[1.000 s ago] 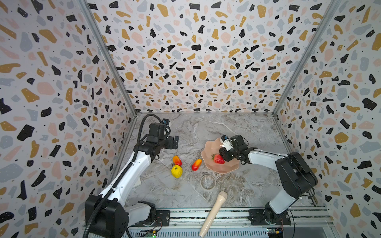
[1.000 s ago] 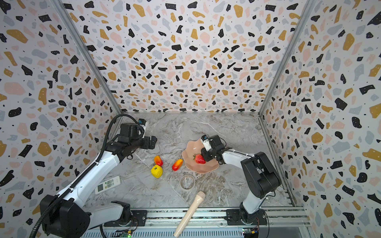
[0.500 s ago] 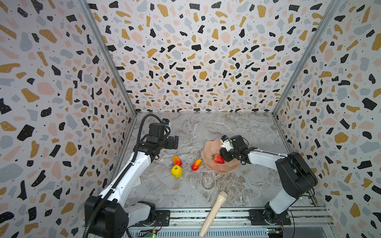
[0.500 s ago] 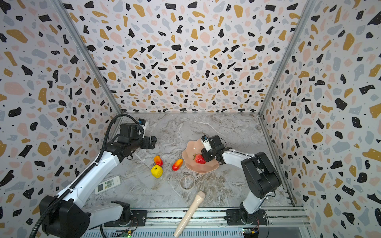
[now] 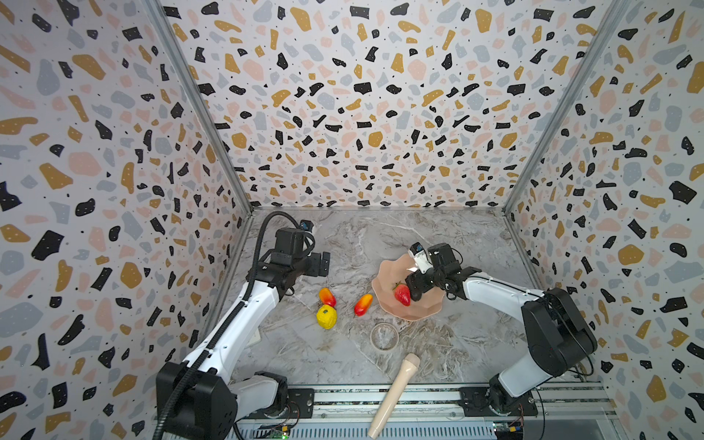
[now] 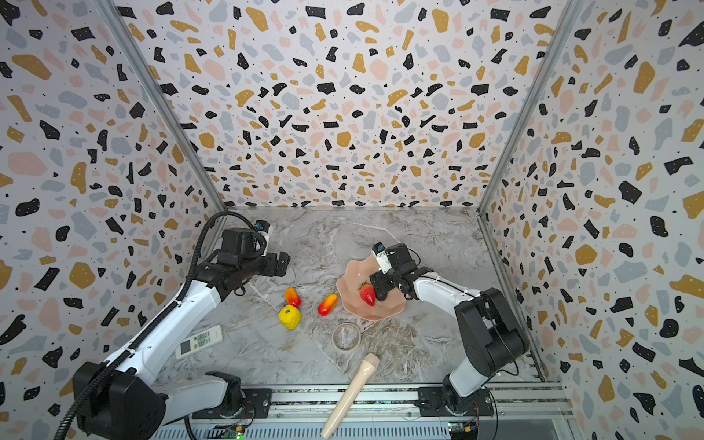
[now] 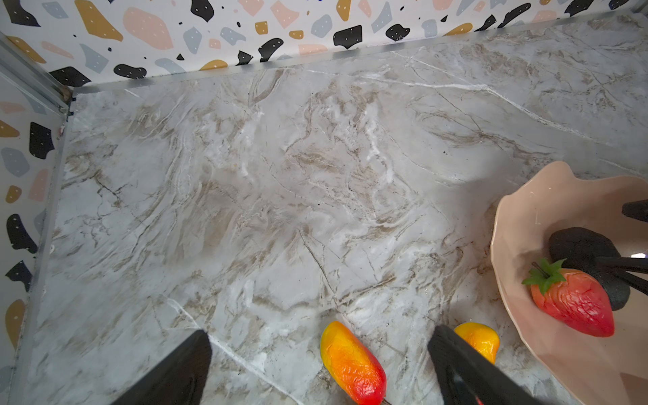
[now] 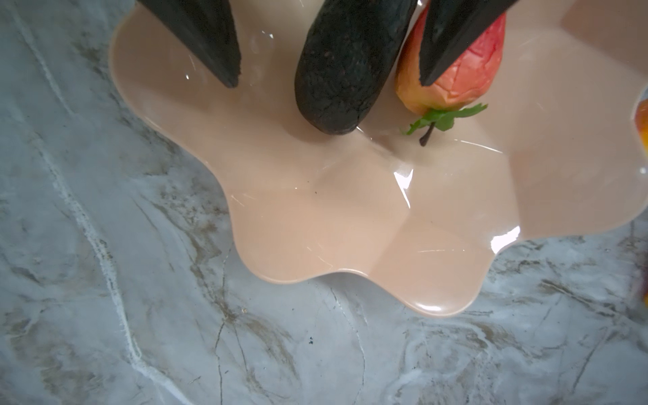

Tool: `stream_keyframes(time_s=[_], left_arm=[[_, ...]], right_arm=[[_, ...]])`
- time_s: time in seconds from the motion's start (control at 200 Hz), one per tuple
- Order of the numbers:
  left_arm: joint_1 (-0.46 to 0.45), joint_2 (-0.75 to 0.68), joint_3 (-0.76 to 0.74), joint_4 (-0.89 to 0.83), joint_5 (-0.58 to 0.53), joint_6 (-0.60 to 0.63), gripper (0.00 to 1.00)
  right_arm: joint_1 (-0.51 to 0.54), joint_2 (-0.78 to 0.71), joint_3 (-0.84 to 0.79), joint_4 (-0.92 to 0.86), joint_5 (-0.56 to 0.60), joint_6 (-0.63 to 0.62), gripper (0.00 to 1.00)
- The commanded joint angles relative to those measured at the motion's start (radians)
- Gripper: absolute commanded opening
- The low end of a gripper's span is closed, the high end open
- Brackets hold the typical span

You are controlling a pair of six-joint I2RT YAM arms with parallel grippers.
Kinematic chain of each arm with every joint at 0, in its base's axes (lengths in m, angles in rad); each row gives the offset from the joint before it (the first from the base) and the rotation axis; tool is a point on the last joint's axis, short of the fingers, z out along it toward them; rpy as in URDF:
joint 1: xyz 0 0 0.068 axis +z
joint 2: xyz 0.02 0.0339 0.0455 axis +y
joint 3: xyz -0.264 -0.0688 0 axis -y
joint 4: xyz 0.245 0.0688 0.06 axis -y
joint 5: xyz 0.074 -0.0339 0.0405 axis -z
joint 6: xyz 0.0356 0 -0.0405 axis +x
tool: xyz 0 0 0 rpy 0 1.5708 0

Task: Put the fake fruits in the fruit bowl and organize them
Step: 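Carry the avocado with the right gripper into the bowl beside the strawberry and release, then move the right gripper to the red-yellow mango and grasp it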

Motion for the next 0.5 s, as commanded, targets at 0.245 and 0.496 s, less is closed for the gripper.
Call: stream_keyframes(time_s=[0.245,0.496], left_arm=[[-0.003,-0.030,-0.004,0.032,-0.033,0.017,1.00],[-0.003,-0.052,0.000,0.006,-0.068,0.012,1.00]], right_arm=[[0.117,-0.093,0.154,-0.097,-0.017,-0.087,0.99],[0.315,0.029,0.281,-0.104,-0.141,-0.197,0.99]])
